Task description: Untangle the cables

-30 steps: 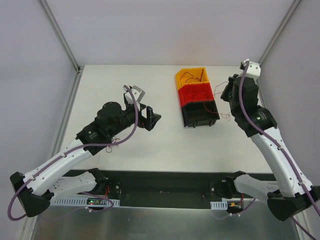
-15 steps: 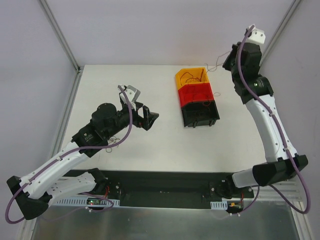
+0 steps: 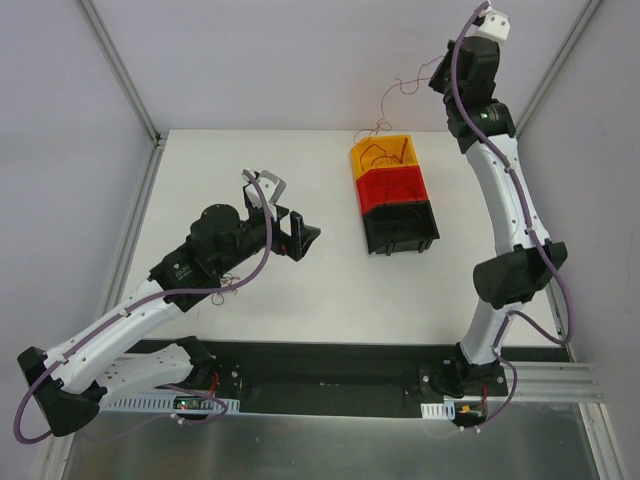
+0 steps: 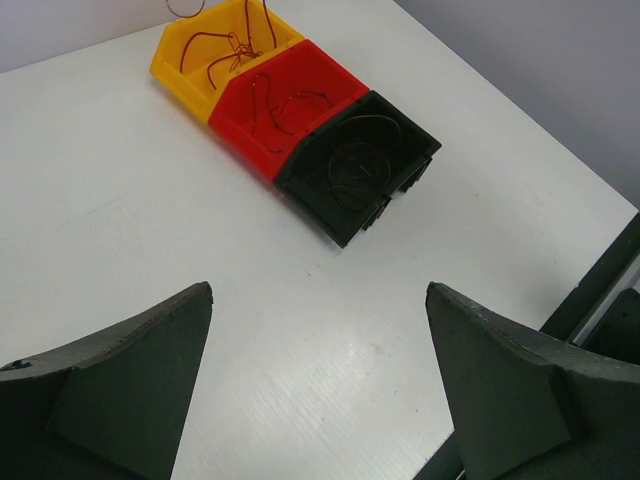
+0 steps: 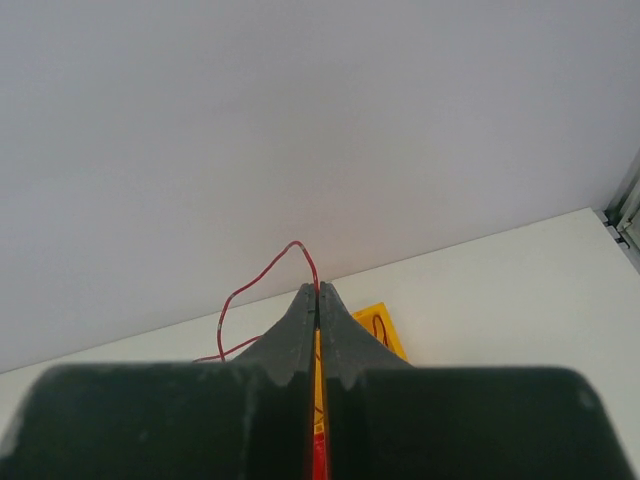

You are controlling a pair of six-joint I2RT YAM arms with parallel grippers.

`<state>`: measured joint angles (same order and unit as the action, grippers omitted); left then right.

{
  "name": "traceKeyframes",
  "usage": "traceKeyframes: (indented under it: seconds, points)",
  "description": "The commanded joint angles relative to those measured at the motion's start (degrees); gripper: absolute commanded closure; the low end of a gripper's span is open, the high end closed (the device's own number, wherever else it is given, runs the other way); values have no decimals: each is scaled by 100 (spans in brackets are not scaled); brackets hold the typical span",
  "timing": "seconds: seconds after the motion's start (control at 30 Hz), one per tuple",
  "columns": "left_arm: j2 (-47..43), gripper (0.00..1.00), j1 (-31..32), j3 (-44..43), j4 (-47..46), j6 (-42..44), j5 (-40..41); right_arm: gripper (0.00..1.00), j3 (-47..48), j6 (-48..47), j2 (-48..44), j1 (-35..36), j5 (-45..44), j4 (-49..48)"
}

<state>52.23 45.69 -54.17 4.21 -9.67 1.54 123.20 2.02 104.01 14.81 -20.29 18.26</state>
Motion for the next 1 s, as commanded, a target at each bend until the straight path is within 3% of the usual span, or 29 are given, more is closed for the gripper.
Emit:
traceKeyframes:
  seconds: [0.0, 0.47, 0.97]
  points:
    - [-11, 12, -16, -164, -87, -26, -14, 100, 582, -167, 655, -83, 26, -271]
    - [130, 13, -8, -234, 10, 44, 39, 100, 724, -1080, 1947, -171, -396, -560]
    - [411, 14, -8, -340, 124, 97, -75, 100, 529, -2522, 3546, 356, -889, -376]
